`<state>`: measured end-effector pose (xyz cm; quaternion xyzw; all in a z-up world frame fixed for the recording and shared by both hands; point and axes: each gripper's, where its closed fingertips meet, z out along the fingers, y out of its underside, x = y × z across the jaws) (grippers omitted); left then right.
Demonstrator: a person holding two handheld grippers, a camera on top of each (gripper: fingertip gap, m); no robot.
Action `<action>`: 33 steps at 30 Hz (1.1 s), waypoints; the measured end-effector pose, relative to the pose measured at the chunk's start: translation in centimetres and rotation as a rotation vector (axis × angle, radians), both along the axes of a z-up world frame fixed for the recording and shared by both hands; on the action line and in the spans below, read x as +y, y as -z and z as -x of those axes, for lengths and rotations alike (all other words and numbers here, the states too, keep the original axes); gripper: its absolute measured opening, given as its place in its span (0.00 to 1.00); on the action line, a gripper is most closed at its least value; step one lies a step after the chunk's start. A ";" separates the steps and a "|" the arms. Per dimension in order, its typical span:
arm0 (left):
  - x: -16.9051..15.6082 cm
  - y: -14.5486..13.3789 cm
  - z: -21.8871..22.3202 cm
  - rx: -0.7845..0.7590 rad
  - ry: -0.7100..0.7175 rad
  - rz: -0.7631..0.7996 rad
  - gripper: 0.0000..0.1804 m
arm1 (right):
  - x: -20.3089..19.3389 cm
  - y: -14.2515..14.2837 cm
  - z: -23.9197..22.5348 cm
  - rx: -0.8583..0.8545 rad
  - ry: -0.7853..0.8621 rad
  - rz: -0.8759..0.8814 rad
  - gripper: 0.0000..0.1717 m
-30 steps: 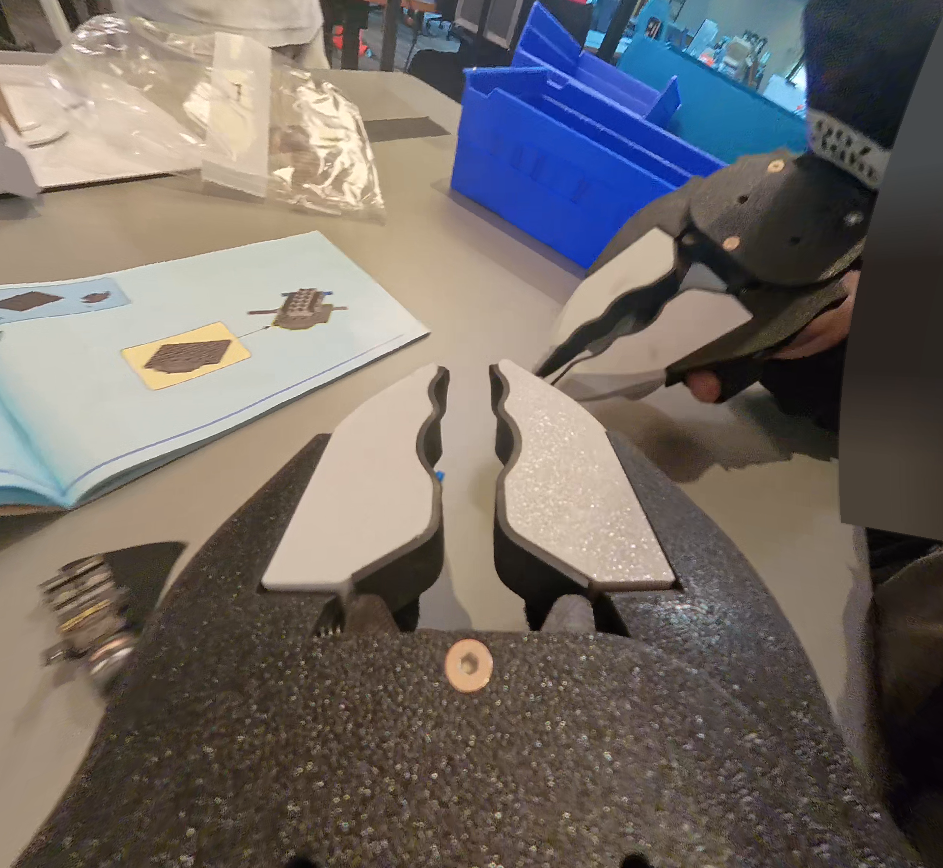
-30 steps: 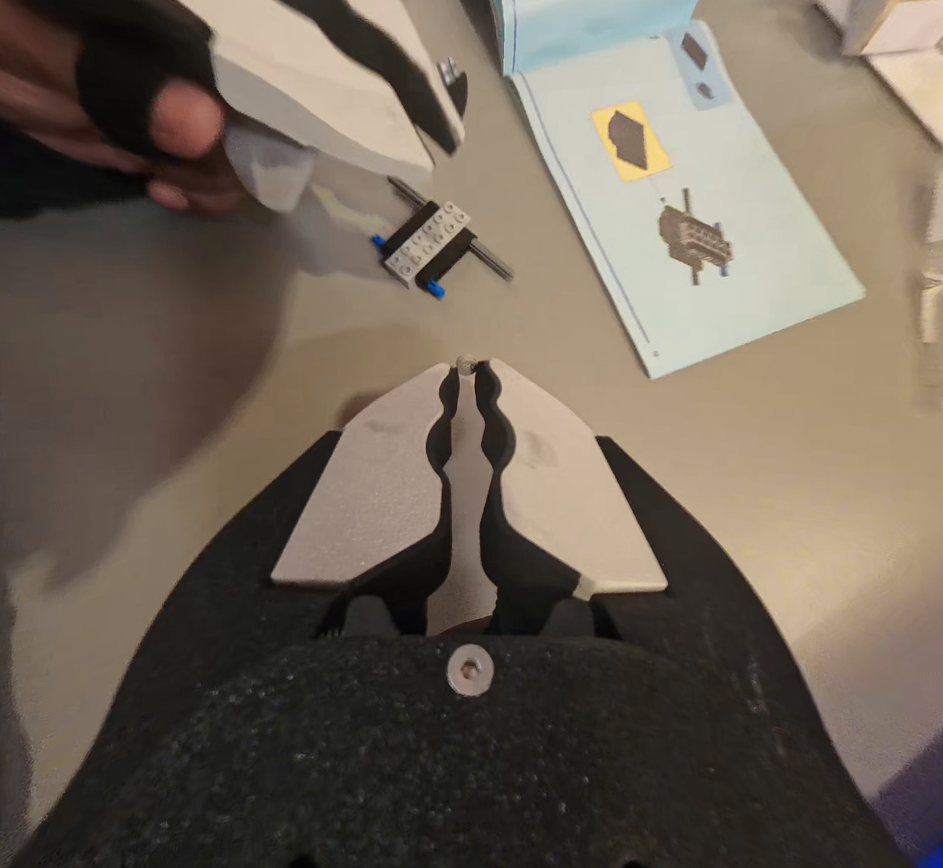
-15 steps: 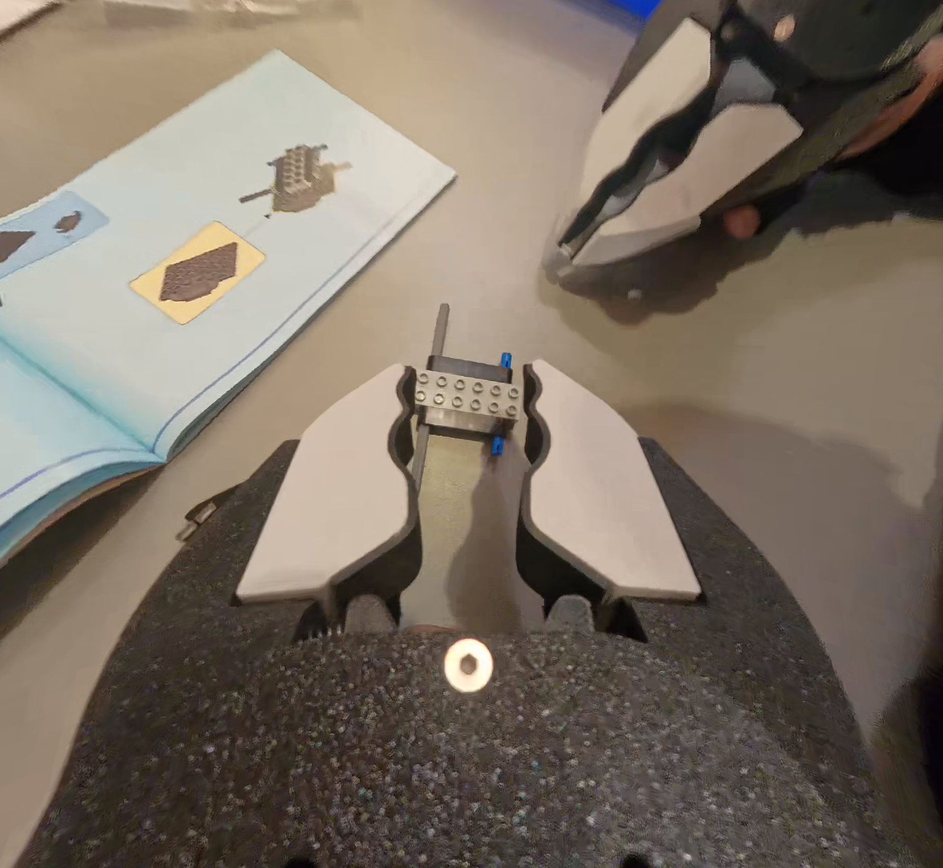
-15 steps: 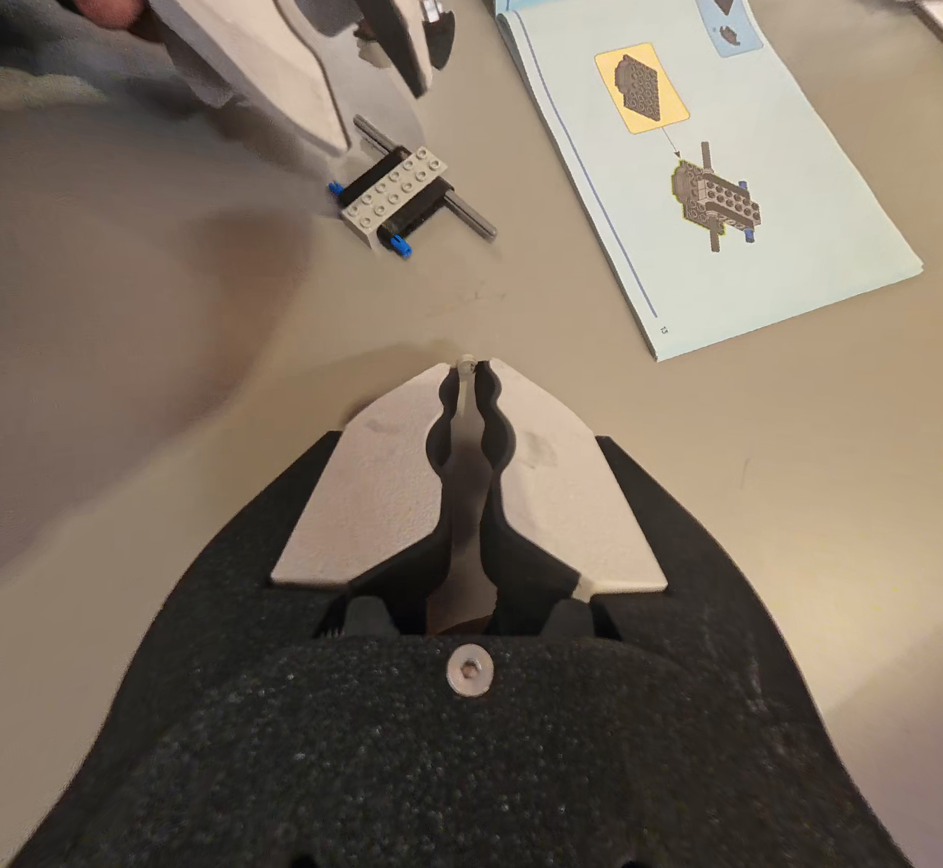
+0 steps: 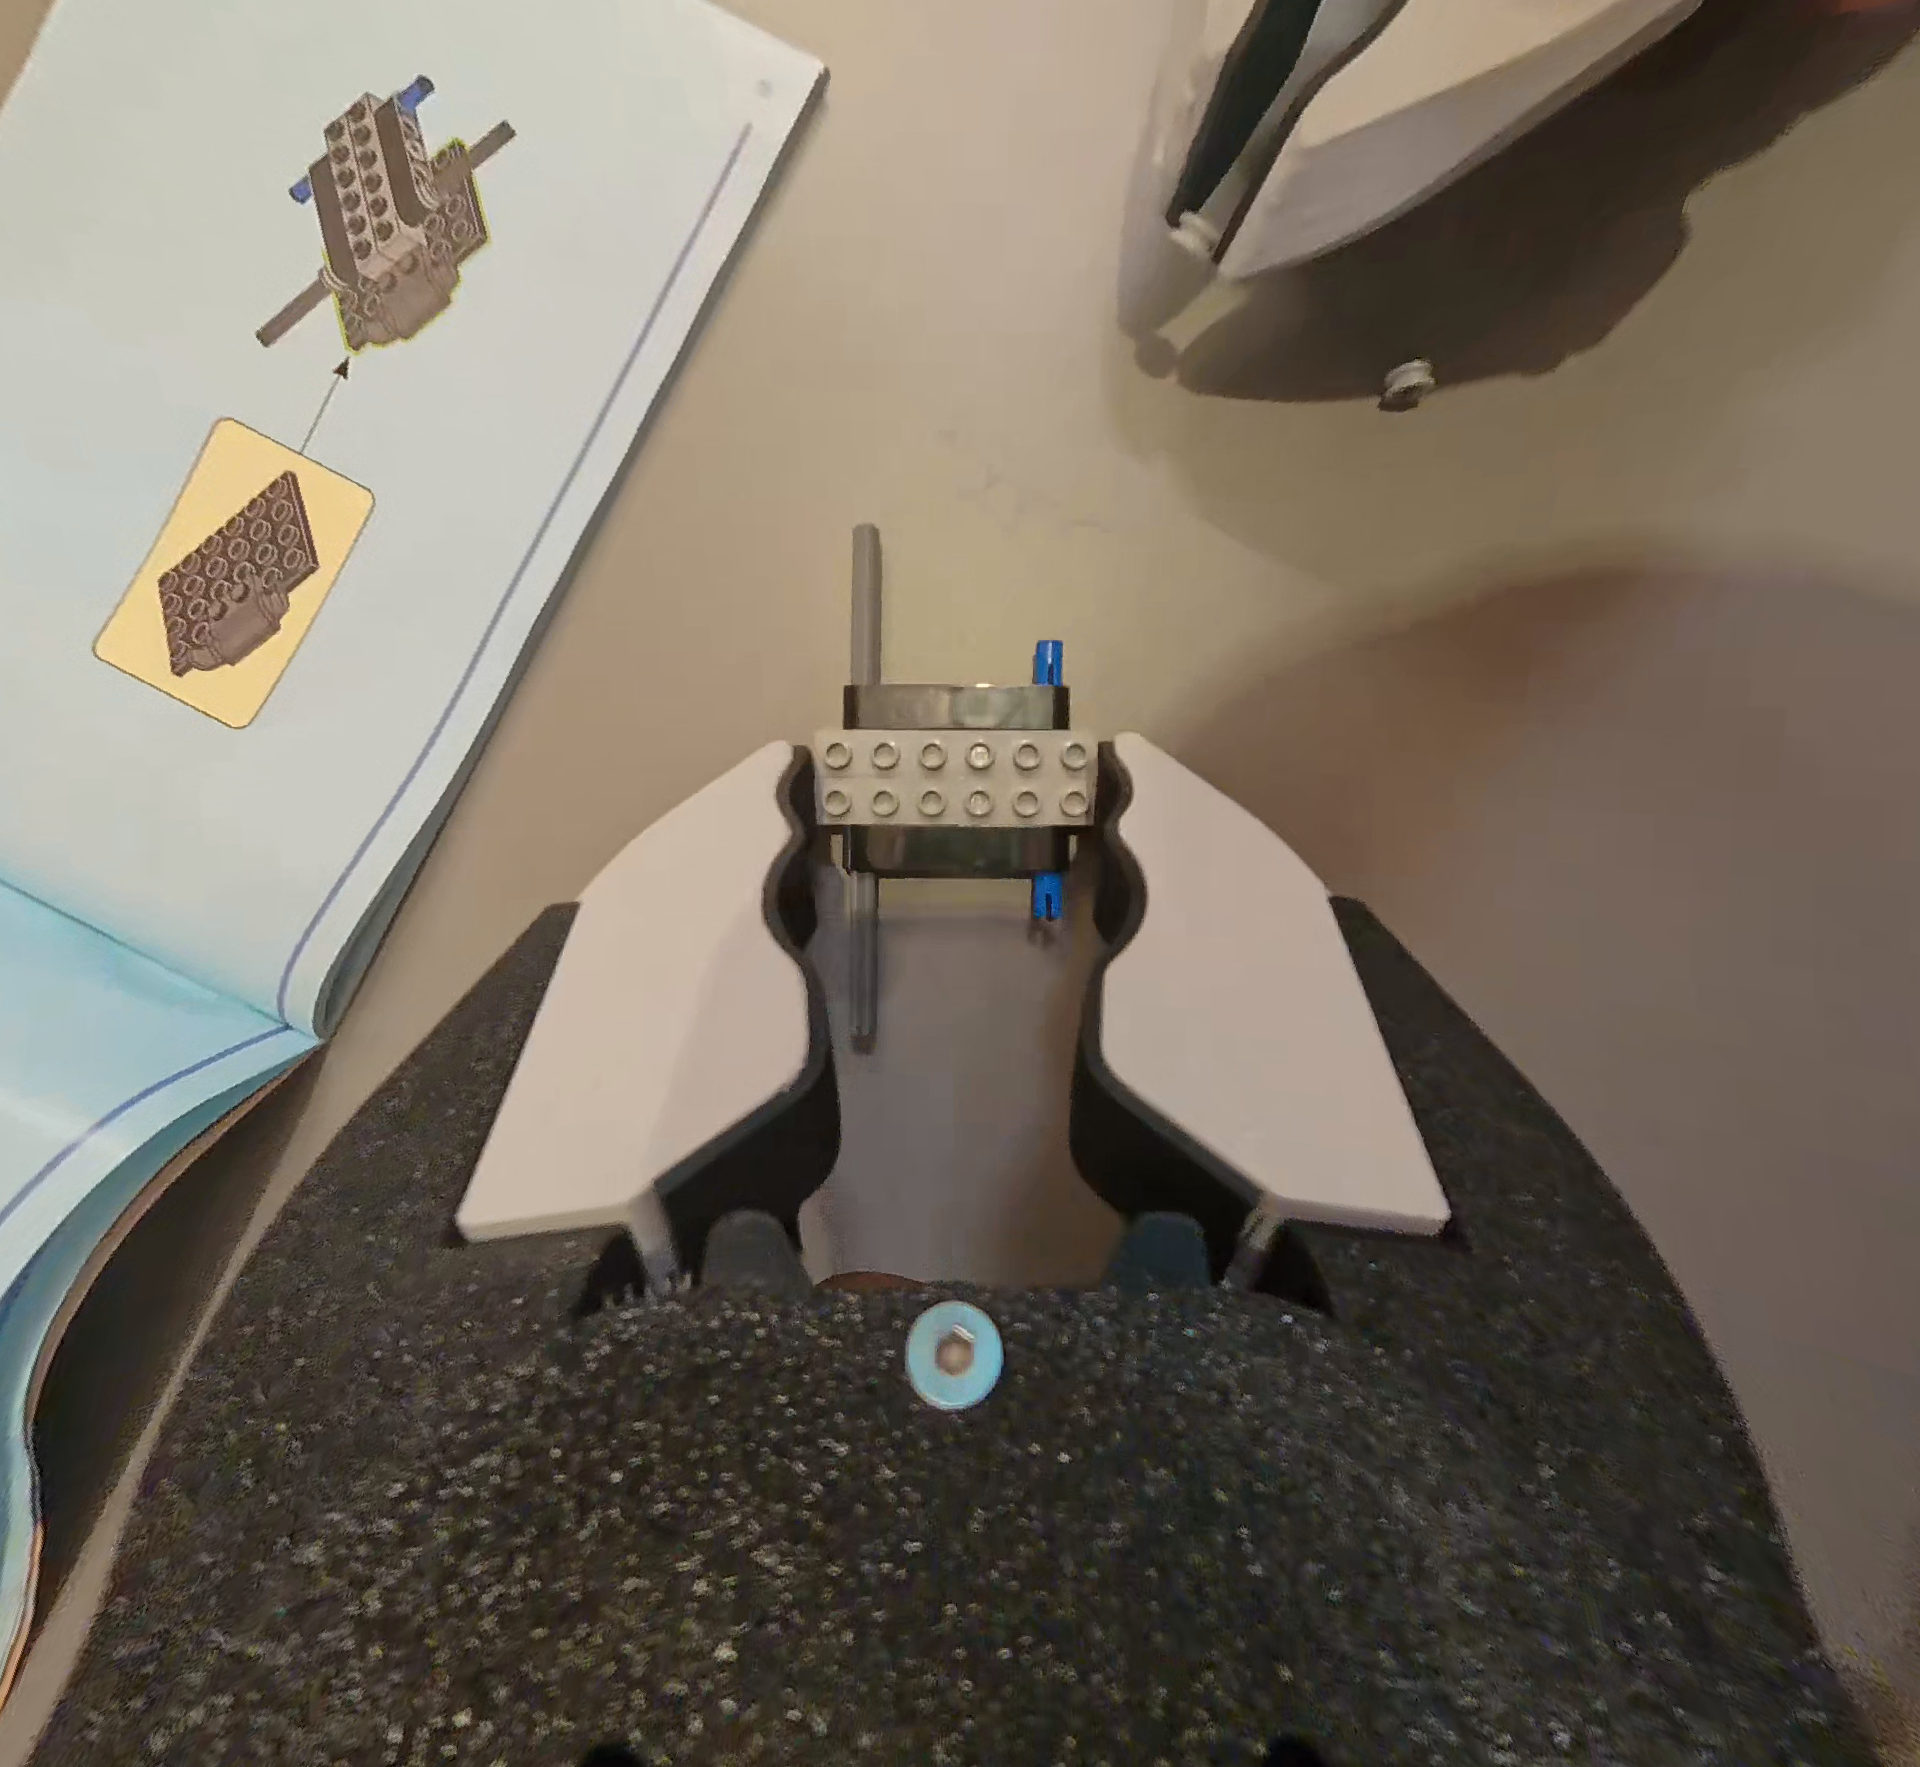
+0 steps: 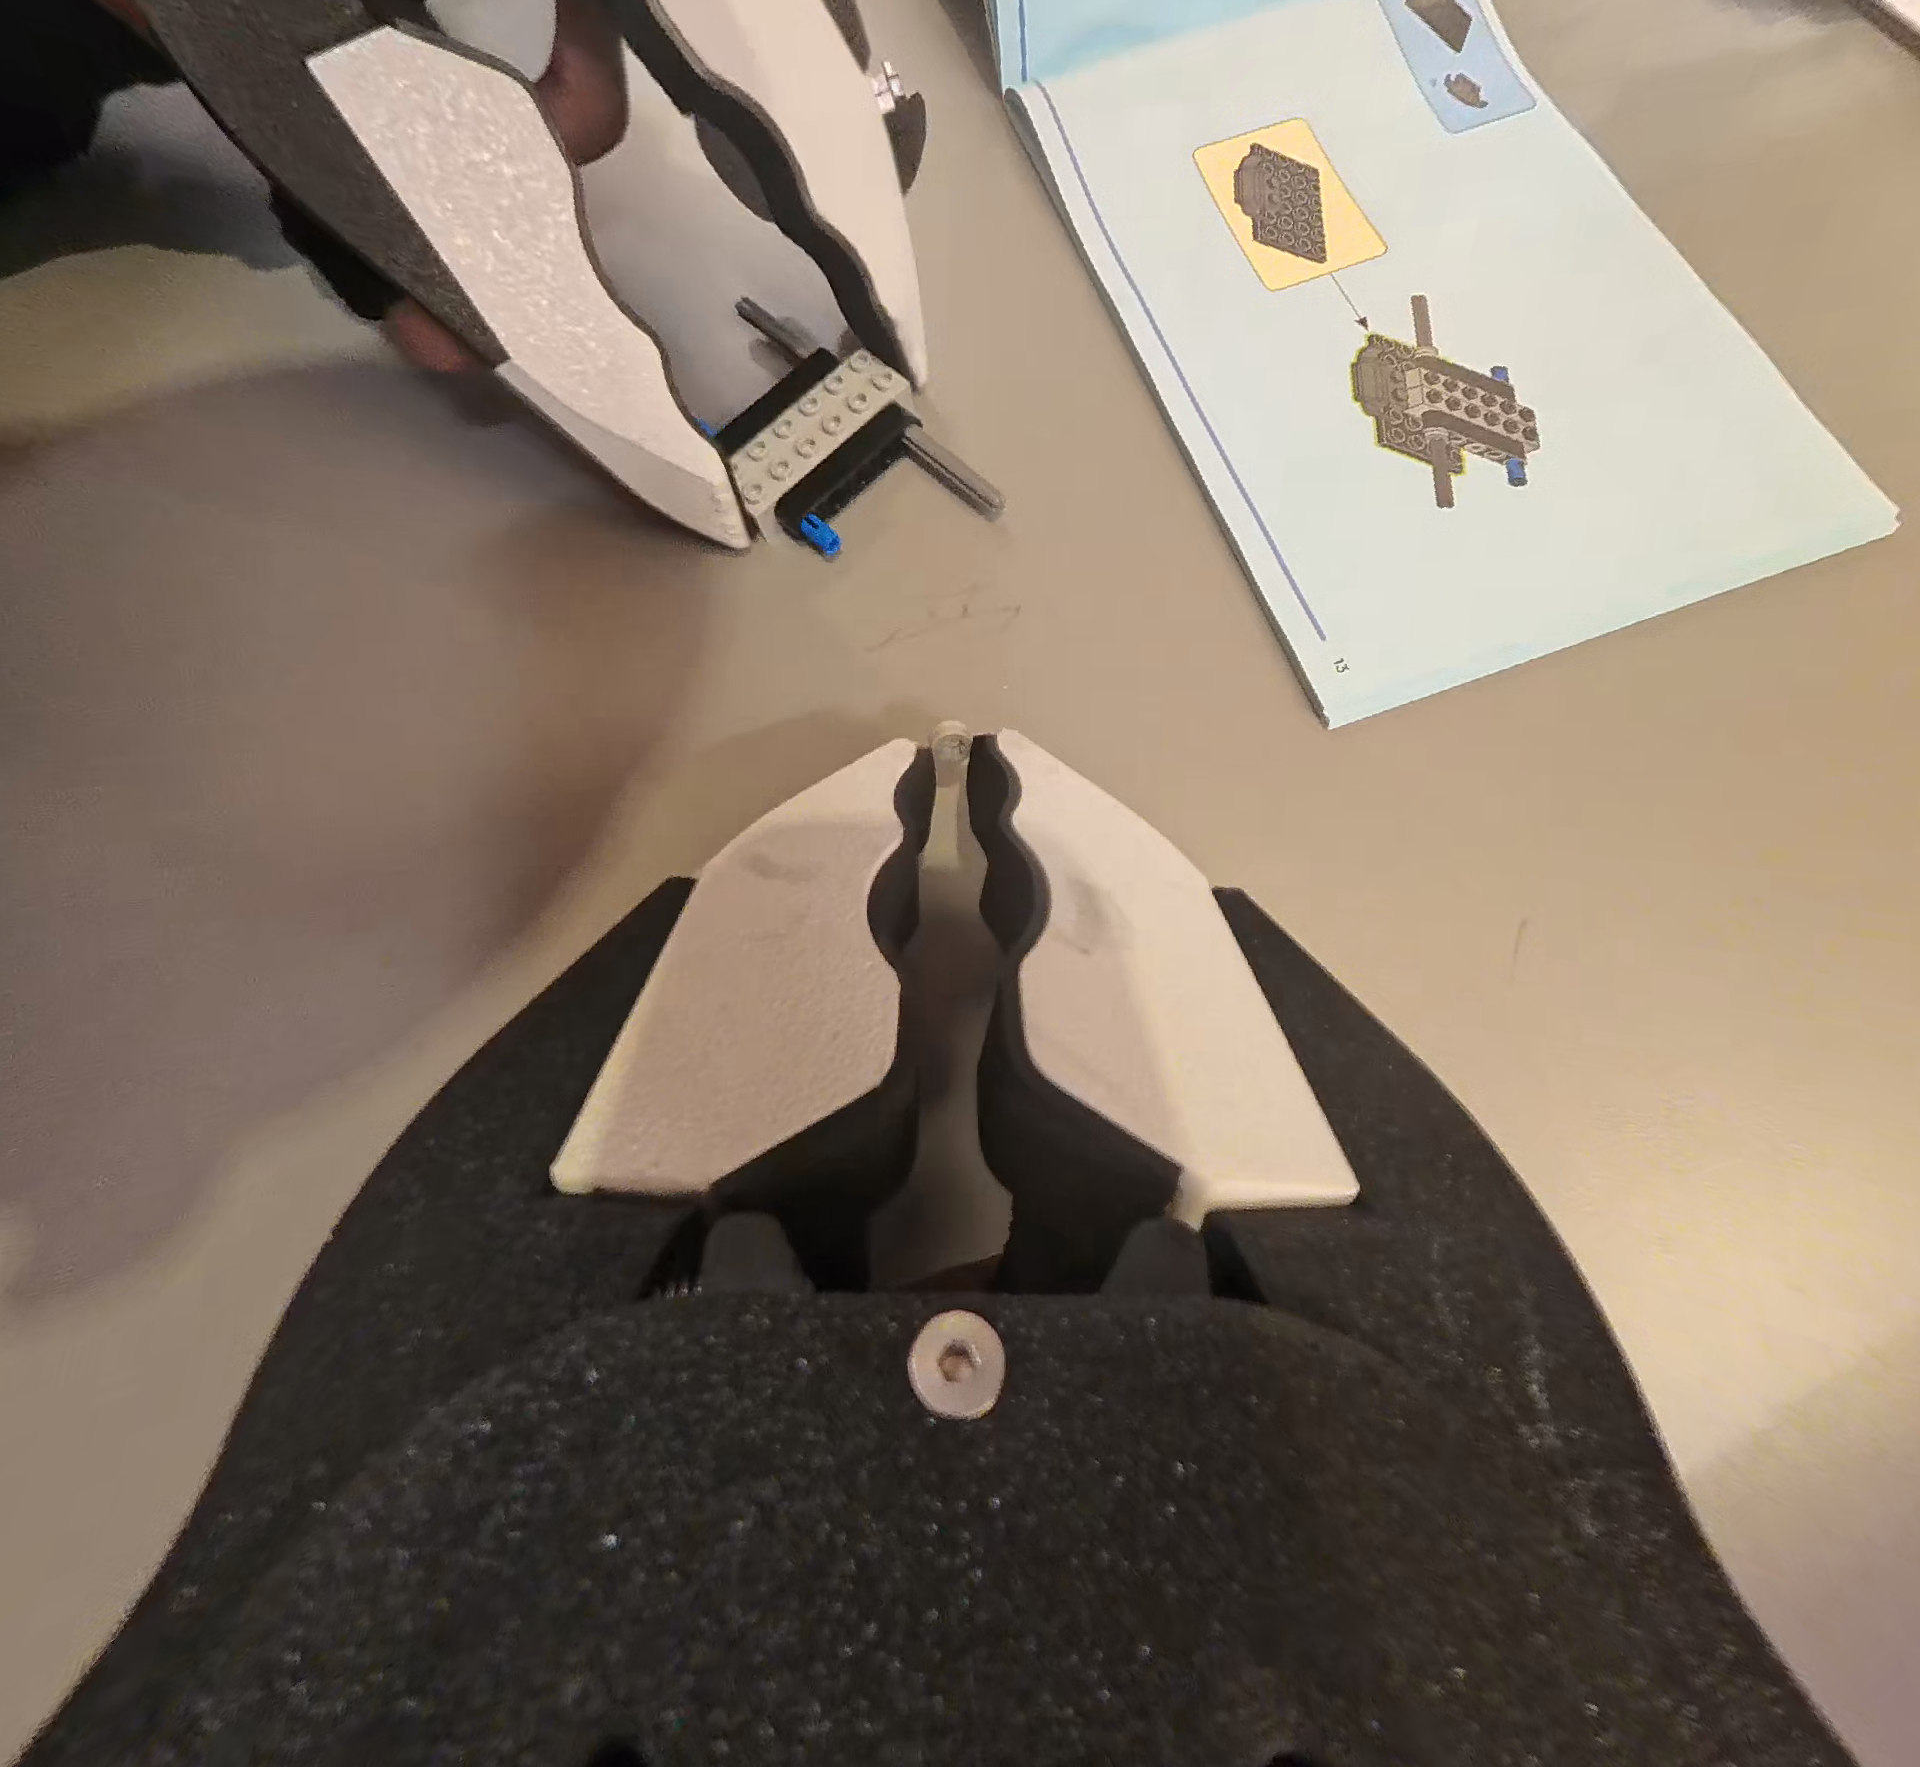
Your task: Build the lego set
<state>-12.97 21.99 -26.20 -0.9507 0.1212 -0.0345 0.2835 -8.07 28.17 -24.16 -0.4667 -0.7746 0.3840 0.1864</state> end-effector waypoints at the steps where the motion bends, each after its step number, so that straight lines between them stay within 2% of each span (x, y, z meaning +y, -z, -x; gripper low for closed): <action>1: 0.1 0.0 0.0 -0.002 0.001 -0.012 0.29 | 0.0 0.0 0.0 -0.001 -0.001 -0.002 0.04; 9: 0.5 -0.2 0.0 -0.043 0.003 -0.068 0.28 | 0.0 0.2 0.0 -0.018 -0.001 0.002 0.04; 33: 0.4 -0.2 -0.1 -0.055 0.001 -0.078 0.29 | -0.1 0.3 -0.1 -0.025 -0.012 0.007 0.04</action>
